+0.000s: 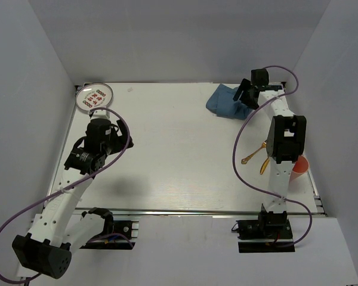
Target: Set the dinner table for one person
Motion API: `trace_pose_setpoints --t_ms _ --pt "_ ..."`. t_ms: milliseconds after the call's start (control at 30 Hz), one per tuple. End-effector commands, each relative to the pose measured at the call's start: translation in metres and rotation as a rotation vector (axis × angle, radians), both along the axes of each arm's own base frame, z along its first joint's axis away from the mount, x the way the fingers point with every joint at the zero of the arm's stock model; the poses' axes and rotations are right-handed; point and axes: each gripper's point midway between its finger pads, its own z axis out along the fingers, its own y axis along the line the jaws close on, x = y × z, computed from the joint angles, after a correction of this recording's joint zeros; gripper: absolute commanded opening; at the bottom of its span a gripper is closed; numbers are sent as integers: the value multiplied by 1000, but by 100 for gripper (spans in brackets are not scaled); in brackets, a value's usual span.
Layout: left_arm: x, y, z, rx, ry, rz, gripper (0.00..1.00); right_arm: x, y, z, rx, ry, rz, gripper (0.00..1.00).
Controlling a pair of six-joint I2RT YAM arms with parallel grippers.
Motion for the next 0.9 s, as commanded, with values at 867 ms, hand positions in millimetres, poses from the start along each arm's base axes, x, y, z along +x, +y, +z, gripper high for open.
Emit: trace_pose_setpoints --t_ms 867 --pt "6 -5 -12 22 48 -36 98 34 30 6 198 -207 464 64"
